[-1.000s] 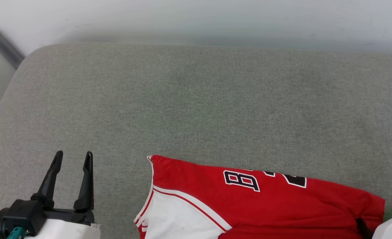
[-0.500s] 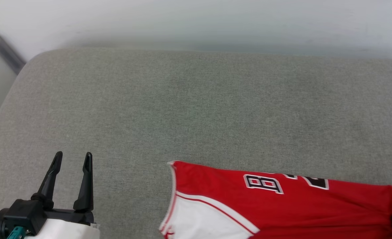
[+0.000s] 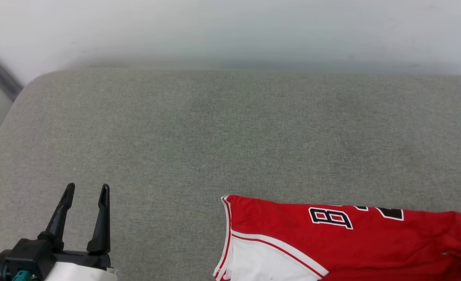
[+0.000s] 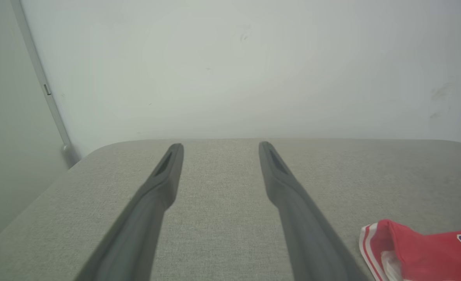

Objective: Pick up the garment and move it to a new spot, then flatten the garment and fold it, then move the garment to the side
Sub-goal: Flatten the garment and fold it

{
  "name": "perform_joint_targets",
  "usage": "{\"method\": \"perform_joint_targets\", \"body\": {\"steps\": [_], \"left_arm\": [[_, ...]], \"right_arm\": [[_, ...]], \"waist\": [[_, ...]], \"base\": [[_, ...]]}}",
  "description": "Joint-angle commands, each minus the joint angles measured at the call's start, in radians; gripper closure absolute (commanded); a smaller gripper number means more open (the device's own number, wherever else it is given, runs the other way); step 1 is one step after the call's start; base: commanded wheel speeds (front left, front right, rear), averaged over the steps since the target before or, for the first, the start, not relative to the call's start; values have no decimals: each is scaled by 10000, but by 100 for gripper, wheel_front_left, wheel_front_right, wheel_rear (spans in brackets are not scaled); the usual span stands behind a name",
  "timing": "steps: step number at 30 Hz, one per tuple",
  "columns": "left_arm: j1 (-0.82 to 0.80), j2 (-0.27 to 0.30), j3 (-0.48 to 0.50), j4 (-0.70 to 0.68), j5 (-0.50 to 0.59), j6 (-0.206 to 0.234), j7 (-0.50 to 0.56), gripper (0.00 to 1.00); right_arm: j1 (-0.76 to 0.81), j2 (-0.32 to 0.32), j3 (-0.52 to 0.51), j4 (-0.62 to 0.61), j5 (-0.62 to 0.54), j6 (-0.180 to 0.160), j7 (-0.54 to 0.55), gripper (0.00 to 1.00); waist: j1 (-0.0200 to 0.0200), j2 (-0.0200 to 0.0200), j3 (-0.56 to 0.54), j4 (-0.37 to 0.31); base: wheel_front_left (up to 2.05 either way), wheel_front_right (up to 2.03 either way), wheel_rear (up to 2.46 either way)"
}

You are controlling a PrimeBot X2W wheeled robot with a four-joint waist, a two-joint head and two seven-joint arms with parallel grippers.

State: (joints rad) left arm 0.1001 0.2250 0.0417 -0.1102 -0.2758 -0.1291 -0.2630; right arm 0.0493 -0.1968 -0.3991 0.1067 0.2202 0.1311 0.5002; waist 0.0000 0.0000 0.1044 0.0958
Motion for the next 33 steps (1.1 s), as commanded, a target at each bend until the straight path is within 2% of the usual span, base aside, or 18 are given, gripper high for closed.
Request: {"method": "perform_joint_targets", "body": {"steps": [1,5,8,9,16,21,24,33], "left_arm": [[157,-12,-12,13,27,-12,-21,0],[276,-37,-71,54,-74,-12,-21,0],[410,-53,-80,83,-60,-13,-21,0],[407,-82,-140,97,-27,-13,-21,0],[548,-93,-372,191,67,-13,-21,0],[579,-46,-465,170,48,-13,-21,0],[576,-20,-541,213,32,-13,-21,0],[437,76,-563,265,-46,-14,-21,0]], "right_arm": [[237,26,349,-329,124,-7,142,100],[704,86,1262,-1359,229,-7,588,100],[945,342,1975,-2109,429,-6,933,100],[1109,501,2488,-2437,523,-6,1189,100],[1038,1275,3748,-3024,1223,-6,1822,100],[837,1469,4530,-2833,1978,-6,1889,100],[623,1474,5102,-2478,2705,-6,1522,100],[-172,1474,6285,-1015,3283,-6,420,100]], "waist": [[0,0,-115,-42],[0,0,-375,-97],[0,0,-534,-133],[0,0,-606,-129],[0,0,-784,1],[0,0,-823,170],[0,0,-835,289],[0,0,-747,585]], "base": [[0,0,0],[0,0,0],[0,0,0],[0,0,0],[0,0,0],[0,0,0],[0,0,0],[0,0,0]]}}
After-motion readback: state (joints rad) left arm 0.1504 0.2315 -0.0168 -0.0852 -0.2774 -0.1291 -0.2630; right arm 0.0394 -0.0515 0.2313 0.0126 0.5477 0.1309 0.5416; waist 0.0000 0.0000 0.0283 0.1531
